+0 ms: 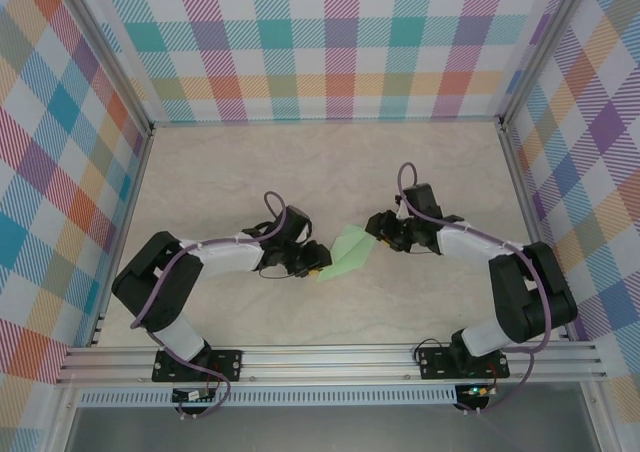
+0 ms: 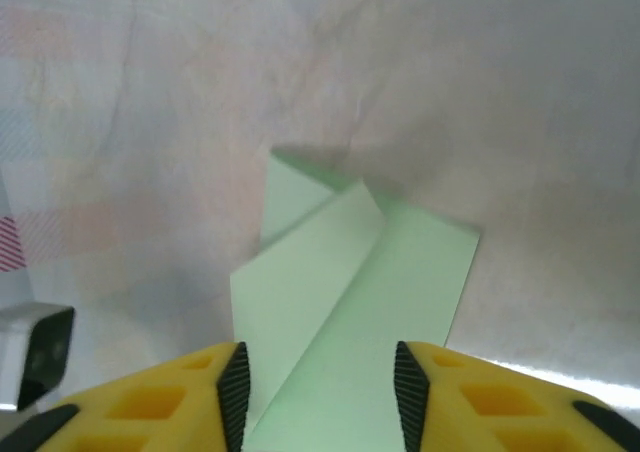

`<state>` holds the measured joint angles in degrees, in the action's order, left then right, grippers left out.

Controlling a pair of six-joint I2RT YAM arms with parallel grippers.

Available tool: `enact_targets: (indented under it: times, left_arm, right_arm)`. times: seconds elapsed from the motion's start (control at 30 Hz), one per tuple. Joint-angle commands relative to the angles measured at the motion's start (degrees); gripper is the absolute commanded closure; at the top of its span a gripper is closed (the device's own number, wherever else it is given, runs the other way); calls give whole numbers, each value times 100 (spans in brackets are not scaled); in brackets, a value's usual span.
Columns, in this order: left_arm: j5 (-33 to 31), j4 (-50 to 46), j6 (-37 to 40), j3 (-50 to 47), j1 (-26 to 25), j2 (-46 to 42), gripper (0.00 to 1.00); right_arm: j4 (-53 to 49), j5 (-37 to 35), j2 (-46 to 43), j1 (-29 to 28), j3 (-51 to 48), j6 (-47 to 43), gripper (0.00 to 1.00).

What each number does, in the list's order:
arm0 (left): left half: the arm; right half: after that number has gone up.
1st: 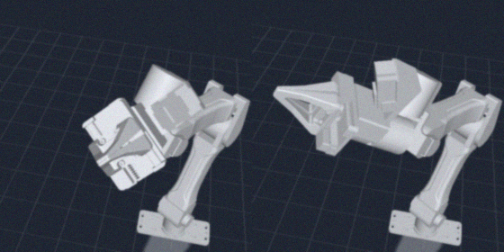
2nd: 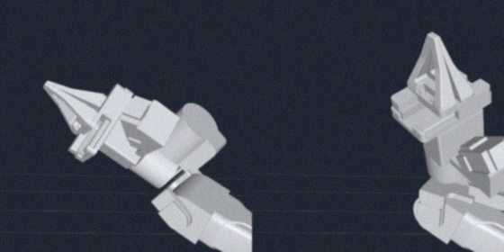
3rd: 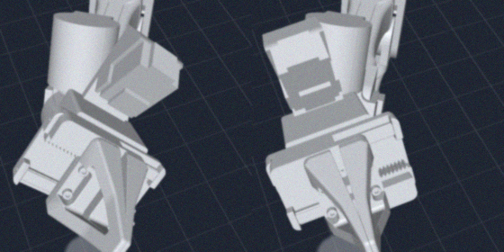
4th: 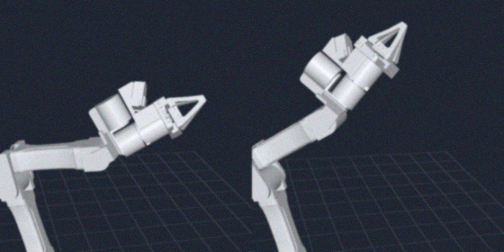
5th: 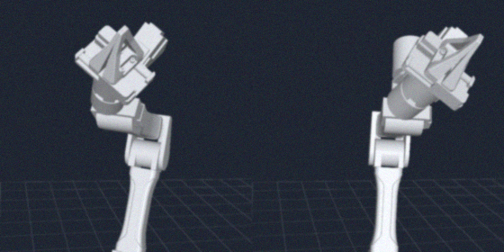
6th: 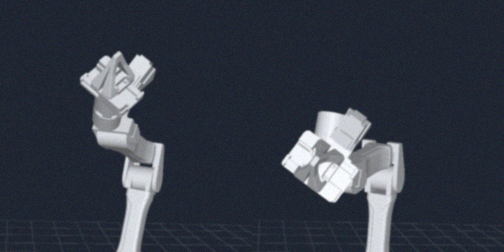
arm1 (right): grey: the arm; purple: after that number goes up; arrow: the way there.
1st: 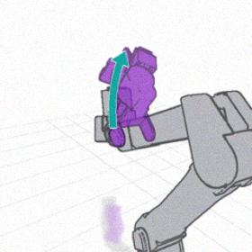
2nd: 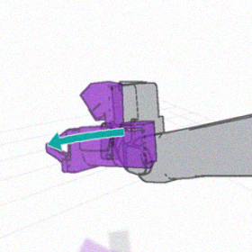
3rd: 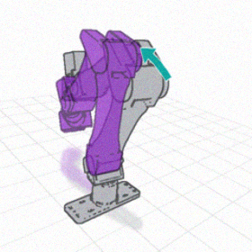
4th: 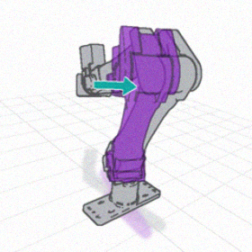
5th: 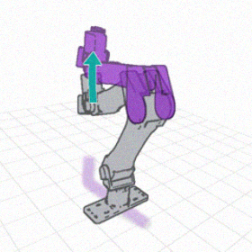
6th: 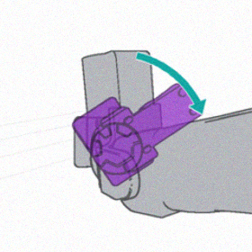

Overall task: Fold a paper plane with a square sheet of paper (pick it up from the middle)
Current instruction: Fourth fold the wing at the center of the table, then turn over the paper at the center of the table.

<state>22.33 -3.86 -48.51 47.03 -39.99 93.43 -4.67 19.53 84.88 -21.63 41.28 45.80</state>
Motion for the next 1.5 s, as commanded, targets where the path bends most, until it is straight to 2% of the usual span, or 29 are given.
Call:
enact_targets:
  times: [0.0, 0.13, 0.3, 0.4, 0.57, 0.97, 1.07, 1.17, 1.27, 1.37, 1.47]
  left_arm:
    - [-588, -345, 139, 343, 33, -383, 62]
    - [-1011, -344, 143, 406, 52, -516, 58]
    - [-1163, -397, 146, 358, 122, -485, 56]
    - [-1195, -371, 94, 260, 153, -489, 46]
    - [-1140, -263, 61, 132, 228, -501, 38]
    - [-772, 173, -27, -202, 516, -544, 24]
    - [-655, 299, -19, -309, 595, -593, 23]
    - [-547, 448, -1, -419, 673, -665, 17]
    - [-492, 463, 74, -500, 782, -779, 10]
    - [-51, 464, 158, -531, 1034, -939, 4]
    - [466, 419, 259, -509, 1189, -1055, 0]
  right_arm:
    - [167, 219, -171, -236, -261, 701, 51]
    - [235, 104, -144, -500, -303, 1154, 49]
    - [472, -68, 134, -740, -235, 1442, 49]
    - [518, -74, 351, -828, -76, 1457, 53]
    - [690, -38, 652, -957, 81, 1484, 59]
    - [1233, 94, 1268, -1115, 235, 1503, 63]
    - [2007, 121, 1296, -1146, -41, 1632, 66]
    - [2513, 97, 1359, -1148, -223, 1782, 71]
    - [2828, 35, 1336, -1142, -378, 1903, 83]
    - [2947, -19, 1109, -1142, -478, 1864, 90]
    - [2824, 77, 722, -1127, -408, 1683, 92]
